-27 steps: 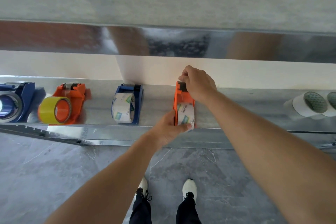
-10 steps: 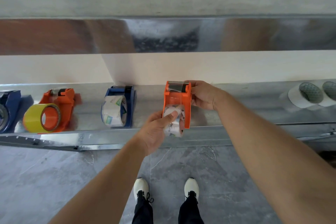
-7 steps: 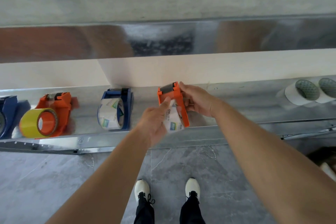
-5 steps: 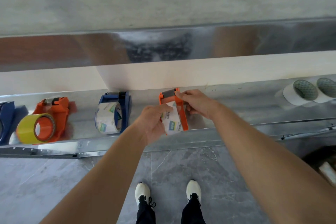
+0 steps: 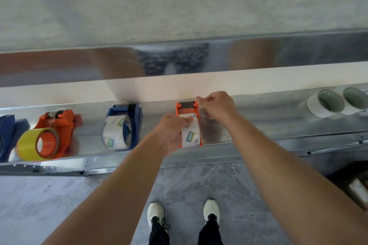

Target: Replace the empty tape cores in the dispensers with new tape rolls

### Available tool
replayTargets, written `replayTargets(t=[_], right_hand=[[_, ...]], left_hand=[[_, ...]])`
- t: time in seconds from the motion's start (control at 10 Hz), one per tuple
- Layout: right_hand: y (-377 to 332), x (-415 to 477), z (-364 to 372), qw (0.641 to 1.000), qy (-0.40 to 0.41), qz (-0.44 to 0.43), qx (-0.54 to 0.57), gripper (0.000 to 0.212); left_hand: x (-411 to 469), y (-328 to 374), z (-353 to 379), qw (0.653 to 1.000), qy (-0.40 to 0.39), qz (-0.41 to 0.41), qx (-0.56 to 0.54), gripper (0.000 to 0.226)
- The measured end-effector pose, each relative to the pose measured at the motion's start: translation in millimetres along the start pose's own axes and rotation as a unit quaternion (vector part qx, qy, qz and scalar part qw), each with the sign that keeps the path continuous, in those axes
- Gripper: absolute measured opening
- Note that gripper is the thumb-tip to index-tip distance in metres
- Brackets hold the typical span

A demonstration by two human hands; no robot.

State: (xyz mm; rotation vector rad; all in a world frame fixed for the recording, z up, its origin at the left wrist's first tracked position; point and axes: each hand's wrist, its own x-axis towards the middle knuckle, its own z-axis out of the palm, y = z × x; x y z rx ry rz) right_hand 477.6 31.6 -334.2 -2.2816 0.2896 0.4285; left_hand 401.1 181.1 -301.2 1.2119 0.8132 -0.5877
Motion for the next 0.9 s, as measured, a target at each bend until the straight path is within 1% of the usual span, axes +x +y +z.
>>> replayTargets(t=[0.1, 0.2, 0.3, 0.4, 0.5, 0.6, 0.7, 0.8, 0.9], right_hand=[[4.4, -8.2, 11.4, 0.995, -0.037, 0.032, 0.082, 0.044], [10.2, -20.5, 21.3, 0.990, -0.035, 0.042, 0.131, 0.038], [13.1, -34.8, 23.8, 0.988, -0.041, 0.035, 0.145, 0.034], [14.9, -45.4, 22.6, 0.990, -0.029, 0.010, 0.136, 0.032], [13.6, -55.5, 19.0, 0.990, -0.013, 0.002, 0.137, 0.034], [11.7, -64.8, 14.0, 0.988, -0.010, -0.006, 0.153, 0.039], [6.1, -75.3, 4.8, 0.985, -0.014, -0.017, 0.170, 0.042], [3.3, -80.8, -5.6, 0.984, -0.008, -0.040, 0.174, 0.042], [-1.9, -85.6, -14.1, 0.982, -0.001, -0.046, 0.183, 0.041]], left_hand=[[-1.3, -2.2, 1.2, 1.000, 0.003, 0.006, -0.006, 0.011], [-2.7, -3.5, 1.7, 1.000, 0.000, 0.012, -0.013, 0.010], [-5.9, -4.5, 4.8, 0.999, 0.001, 0.021, -0.025, 0.011], [-12.7, -5.7, 7.9, 0.999, 0.025, 0.019, -0.026, 0.010], [-17.9, -7.9, 9.1, 0.998, 0.066, 0.025, -0.001, 0.016], [-25.1, -7.7, 9.4, 0.991, 0.110, 0.046, 0.064, 0.024], [-39.0, -1.6, 8.4, 0.982, 0.143, 0.073, 0.096, 0.038], [-52.5, 6.2, 8.4, 0.971, 0.158, 0.122, 0.133, 0.036], [-70.3, 12.1, 14.2, 0.975, 0.152, 0.143, 0.081, 0.031]])
